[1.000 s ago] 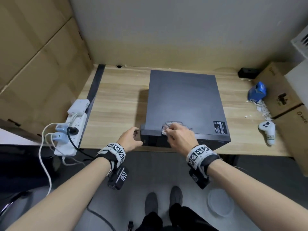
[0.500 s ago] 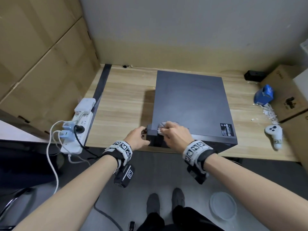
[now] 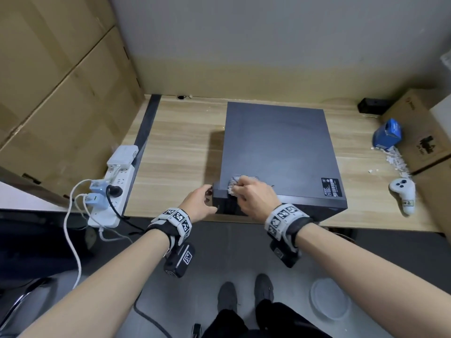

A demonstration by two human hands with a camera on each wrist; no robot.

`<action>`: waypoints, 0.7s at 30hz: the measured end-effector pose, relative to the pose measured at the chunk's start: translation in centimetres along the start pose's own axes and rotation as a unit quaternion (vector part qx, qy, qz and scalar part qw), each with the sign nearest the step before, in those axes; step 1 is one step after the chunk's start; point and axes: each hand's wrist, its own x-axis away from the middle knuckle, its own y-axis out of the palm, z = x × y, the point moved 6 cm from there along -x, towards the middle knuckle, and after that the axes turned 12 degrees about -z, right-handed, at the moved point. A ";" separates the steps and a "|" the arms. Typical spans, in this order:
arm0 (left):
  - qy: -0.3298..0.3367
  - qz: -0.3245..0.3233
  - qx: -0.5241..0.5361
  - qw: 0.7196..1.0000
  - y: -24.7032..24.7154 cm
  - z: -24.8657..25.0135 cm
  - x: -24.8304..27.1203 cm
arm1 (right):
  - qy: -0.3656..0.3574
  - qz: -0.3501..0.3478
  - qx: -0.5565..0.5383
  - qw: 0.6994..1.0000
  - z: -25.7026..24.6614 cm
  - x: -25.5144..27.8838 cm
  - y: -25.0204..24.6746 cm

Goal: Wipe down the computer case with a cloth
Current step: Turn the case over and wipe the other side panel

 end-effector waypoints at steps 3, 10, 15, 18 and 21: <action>0.001 0.017 -0.053 0.998 -0.2 1.7 -0.3 | 0.055 0.011 0.003 0.998 6.0 4.2 -1.1; -0.018 0.053 -0.109 0.992 0.0 2.7 -0.8 | 0.263 0.020 -0.023 0.964 19.9 15.3 -3.8; -0.016 0.082 -0.093 0.992 0.4 2.4 -1.2 | 0.368 -0.019 -0.121 0.921 26.5 19.4 -1.8; -0.018 0.100 -0.070 0.992 0.7 2.0 -1.4 | 0.341 -0.055 -0.243 0.907 26.5 18.9 2.1; -0.021 0.117 -0.031 0.992 1.2 1.5 -1.5 | 0.345 -0.038 -0.299 0.889 25.6 17.4 4.9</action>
